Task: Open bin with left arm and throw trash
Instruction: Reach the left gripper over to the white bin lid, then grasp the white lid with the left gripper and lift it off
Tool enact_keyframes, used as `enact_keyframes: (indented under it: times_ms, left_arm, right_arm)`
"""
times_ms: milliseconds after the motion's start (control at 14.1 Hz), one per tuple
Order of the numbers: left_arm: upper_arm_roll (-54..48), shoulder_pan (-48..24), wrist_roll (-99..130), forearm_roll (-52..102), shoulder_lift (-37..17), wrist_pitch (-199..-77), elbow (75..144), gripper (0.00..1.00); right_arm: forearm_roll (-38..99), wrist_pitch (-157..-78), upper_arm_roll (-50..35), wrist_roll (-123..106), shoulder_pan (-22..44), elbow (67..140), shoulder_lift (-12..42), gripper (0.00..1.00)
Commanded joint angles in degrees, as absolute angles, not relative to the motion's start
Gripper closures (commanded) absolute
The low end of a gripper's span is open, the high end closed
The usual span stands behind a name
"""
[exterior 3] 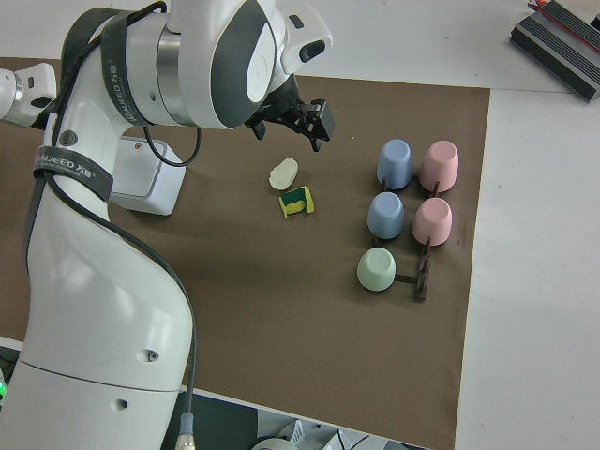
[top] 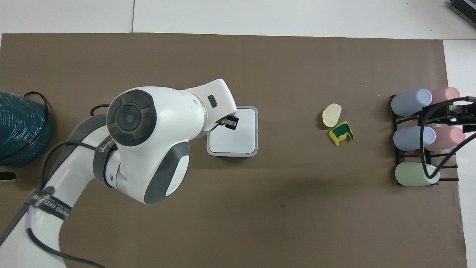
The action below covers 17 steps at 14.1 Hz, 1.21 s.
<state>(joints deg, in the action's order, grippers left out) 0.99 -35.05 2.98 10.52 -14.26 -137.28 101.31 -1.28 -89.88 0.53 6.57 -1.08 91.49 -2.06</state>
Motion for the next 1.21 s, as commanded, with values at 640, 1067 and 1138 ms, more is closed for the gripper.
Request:
enact_keyframes:
  times_ms: [640, 1067, 1138]
  left_arm:
    - [2.3, -37.4, 2.8, 11.3, -17.8, -134.2, 100.2, 1.00]
    - [2.8, -31.3, 2.3, 10.3, -10.5, -117.3, 100.1, 1.00]
    - [2.9, -30.3, 2.3, 9.1, -10.3, -115.9, 100.2, 1.00]
  right_arm:
    - [-2.1, -91.1, 0.4, 5.1, -1.5, 92.9, -2.8, 0.00]
    - [-2.1, -91.0, 0.4, 5.0, -1.5, 93.0, -2.9, 0.00]
    - [-2.1, -91.1, 0.4, 4.9, -1.5, 93.2, -3.0, 0.00]
